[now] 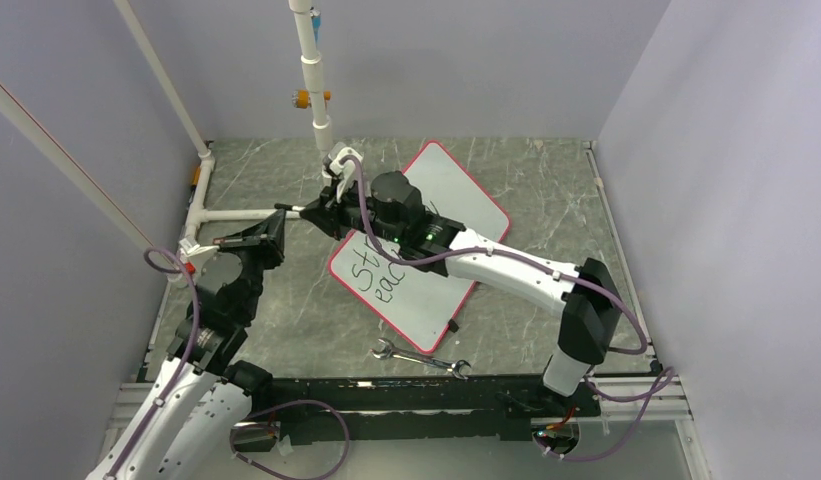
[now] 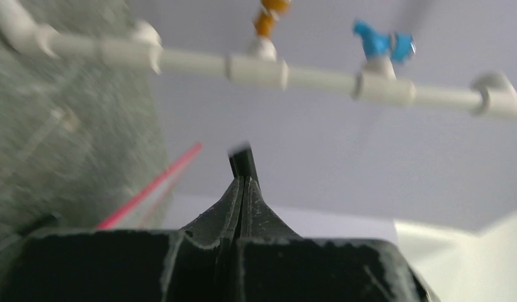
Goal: Write a sentence on the whiteboard
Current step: Insert the whiteboard marker without the cap into the pen cap, then put down the whiteboard marker at the center of the board.
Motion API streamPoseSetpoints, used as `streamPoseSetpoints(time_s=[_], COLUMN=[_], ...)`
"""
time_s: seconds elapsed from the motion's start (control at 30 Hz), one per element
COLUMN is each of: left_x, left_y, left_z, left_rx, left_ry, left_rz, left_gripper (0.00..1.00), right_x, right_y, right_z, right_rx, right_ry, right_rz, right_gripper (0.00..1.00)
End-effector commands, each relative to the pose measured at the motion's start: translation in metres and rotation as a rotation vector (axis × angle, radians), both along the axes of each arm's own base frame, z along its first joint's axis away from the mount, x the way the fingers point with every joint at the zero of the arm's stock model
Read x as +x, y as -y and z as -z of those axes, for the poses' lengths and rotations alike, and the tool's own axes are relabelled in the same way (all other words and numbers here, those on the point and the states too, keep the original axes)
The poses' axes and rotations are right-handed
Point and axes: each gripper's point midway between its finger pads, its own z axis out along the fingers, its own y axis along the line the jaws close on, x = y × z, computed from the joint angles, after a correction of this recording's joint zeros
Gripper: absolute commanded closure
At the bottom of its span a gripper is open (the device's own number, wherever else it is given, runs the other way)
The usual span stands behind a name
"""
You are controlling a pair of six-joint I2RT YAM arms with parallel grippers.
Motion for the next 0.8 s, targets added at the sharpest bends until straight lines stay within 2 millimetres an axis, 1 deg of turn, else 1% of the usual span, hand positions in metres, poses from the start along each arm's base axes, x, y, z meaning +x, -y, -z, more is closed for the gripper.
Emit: streamPoseSetpoints(time_s=[0.0, 0.03, 0.2, 0.3, 0.43, 0.47, 0.6, 0.7, 0.77], left_x=[-0.024, -0.026, -0.028, -0.028, -0.030, -0.029, -0.033, -0.036, -0.039], left_y=[0.047, 0.047, 0.053, 0.054, 0.049, 0.048, 0.038, 0.030, 0.026], left_z=[-0.068, -0.073, -0.079, -0.081, -0.077, -0.072, -0.070, -0.064, -0.067], left_rx=[-0.038, -0.041, -0.014, 0.000, 0.035, 0.047, 0.083, 0.124, 0.150], left_ry=[0.287, 0.315, 0.370, 0.376, 0.342, 0.318, 0.301, 0.276, 0.296], left_rz=[0.267, 0.270, 0.299, 0.306, 0.283, 0.279, 0.242, 0.208, 0.190], left_gripper=[1.00, 1.00, 1.00, 1.00, 1.00, 0.97, 0.68, 0.50, 0.37], right_x=[0.005, 0.007, 0.012, 0.014, 0.018, 0.019, 0.023, 0.029, 0.033], right_y=[-0.017, -0.017, -0.022, -0.018, -0.010, -0.007, 0.002, 0.015, 0.026], right_z=[0.002, 0.001, 0.003, 0.003, 0.003, 0.000, -0.004, -0.011, -0.018], right_rx=[0.023, 0.025, 0.027, 0.032, 0.029, 0.031, 0.020, 0.015, 0.014], right_ry=[-0.059, -0.071, -0.159, -0.157, -0.145, -0.140, -0.113, -0.086, -0.063], right_rz=[-0.011, -0.008, -0.015, 0.000, 0.034, 0.040, 0.085, 0.141, 0.181], right_gripper=[1.00, 1.00, 1.00, 1.00, 1.00, 1.00, 1.00, 1.00, 1.00])
